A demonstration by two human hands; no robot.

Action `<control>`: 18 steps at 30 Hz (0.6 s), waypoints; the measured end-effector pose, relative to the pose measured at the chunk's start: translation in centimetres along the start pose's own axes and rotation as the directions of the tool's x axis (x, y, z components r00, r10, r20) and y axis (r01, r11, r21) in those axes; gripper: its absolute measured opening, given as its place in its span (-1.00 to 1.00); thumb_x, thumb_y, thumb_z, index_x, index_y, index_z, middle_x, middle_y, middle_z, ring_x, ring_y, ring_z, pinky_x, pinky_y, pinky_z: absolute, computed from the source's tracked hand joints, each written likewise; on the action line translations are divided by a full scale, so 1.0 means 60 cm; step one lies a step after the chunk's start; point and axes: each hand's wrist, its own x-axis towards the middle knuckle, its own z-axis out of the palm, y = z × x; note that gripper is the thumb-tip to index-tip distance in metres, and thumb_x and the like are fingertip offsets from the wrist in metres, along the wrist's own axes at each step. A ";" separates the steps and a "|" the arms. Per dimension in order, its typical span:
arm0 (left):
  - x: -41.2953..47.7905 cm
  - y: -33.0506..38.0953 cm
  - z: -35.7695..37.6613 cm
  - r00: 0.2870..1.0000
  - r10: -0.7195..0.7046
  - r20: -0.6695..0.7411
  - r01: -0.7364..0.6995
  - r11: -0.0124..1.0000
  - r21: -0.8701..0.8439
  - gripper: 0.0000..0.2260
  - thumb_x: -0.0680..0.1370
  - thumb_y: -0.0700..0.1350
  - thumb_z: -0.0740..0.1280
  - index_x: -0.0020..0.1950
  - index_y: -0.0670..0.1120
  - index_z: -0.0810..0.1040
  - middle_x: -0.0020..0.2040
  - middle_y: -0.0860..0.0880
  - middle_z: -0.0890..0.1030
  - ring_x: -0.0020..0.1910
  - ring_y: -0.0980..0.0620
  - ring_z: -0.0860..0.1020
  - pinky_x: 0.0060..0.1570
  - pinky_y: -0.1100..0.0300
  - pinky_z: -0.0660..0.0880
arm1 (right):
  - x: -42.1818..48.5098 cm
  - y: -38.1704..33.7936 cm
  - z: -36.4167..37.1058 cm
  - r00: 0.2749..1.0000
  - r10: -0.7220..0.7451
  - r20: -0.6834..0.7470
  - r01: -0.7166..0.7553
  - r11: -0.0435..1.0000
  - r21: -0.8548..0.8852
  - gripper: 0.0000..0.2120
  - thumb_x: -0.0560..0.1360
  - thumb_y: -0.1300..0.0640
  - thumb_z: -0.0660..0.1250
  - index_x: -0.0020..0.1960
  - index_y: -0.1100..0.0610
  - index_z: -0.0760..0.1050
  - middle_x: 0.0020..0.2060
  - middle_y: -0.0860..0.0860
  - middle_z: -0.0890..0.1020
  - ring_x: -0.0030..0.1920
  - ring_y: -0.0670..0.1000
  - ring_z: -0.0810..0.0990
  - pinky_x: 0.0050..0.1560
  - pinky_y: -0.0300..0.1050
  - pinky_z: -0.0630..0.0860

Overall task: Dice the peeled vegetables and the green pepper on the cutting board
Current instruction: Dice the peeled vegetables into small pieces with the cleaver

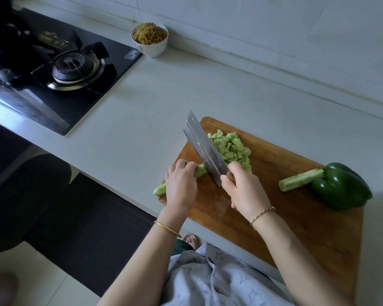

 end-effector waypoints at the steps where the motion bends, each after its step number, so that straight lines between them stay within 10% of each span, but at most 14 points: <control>1: 0.000 0.000 0.000 1.000 -0.003 -0.002 0.003 1.000 -0.001 -0.78 0.56 -0.25 0.26 0.15 -0.07 0.56 0.15 -0.04 0.50 0.14 -0.07 0.37 0.19 0.06 0.27 | 0.003 -0.002 0.003 1.000 -0.011 0.003 0.011 0.999 -0.053 -0.84 0.62 0.11 0.17 -0.06 0.19 0.30 -0.35 0.04 0.51 -0.47 0.09 0.52 -0.38 0.09 0.56; 18: 0.005 -0.002 0.002 0.999 -0.007 -0.038 0.002 0.993 -0.117 -0.78 0.51 -0.30 0.34 0.11 -0.11 0.63 0.11 -0.04 0.57 0.14 -0.06 0.44 0.19 0.04 0.32 | 0.012 -0.011 0.018 0.998 0.025 -0.051 -0.024 0.999 0.026 -0.85 0.63 0.09 0.15 0.02 0.18 0.33 -0.31 0.09 0.54 -0.43 0.07 0.52 -0.35 0.09 0.58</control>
